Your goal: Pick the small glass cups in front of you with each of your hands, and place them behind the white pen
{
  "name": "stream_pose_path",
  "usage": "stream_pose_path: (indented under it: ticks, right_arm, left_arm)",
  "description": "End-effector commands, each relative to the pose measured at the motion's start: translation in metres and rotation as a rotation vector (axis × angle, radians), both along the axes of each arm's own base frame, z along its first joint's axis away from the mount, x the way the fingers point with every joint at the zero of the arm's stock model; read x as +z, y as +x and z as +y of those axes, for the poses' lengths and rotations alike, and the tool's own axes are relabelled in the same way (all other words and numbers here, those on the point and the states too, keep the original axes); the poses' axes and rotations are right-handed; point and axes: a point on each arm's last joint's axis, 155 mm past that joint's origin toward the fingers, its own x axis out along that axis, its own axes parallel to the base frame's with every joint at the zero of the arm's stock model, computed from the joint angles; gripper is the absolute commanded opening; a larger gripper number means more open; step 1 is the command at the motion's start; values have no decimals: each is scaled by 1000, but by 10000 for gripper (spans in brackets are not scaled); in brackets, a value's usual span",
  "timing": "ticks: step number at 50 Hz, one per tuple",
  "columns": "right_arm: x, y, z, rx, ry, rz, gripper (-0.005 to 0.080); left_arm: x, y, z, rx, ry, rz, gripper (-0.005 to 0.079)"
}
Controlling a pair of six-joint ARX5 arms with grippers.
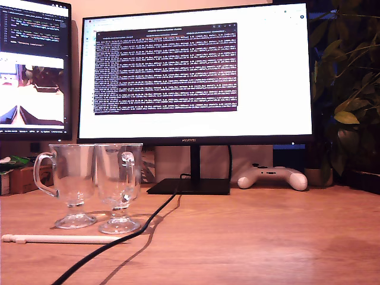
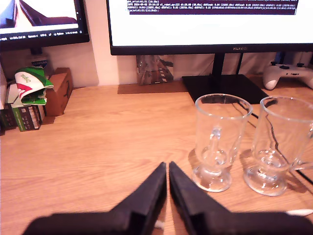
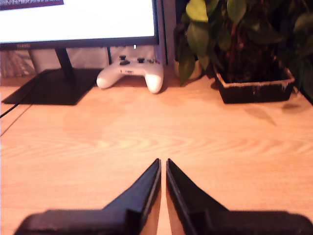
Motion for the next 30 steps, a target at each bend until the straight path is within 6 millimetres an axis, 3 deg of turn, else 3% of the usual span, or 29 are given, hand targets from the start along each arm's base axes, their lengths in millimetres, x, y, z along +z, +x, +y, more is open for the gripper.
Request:
stream_pose_path:
  ticks: [1, 21, 30]
  right_arm:
    - [-5, 0, 1, 7, -11, 12, -8]
    - [-6, -1, 1, -1, 13, 22, -8]
    - [-6, -1, 1, -1, 13, 22, -8]
  left_arm:
    - [-19, -1, -2, -6, -14, 47, -19]
    - [-19, 0, 0, 9, -31, 53, -19]
    - [-21, 4, 19, 114, -11, 54, -19]
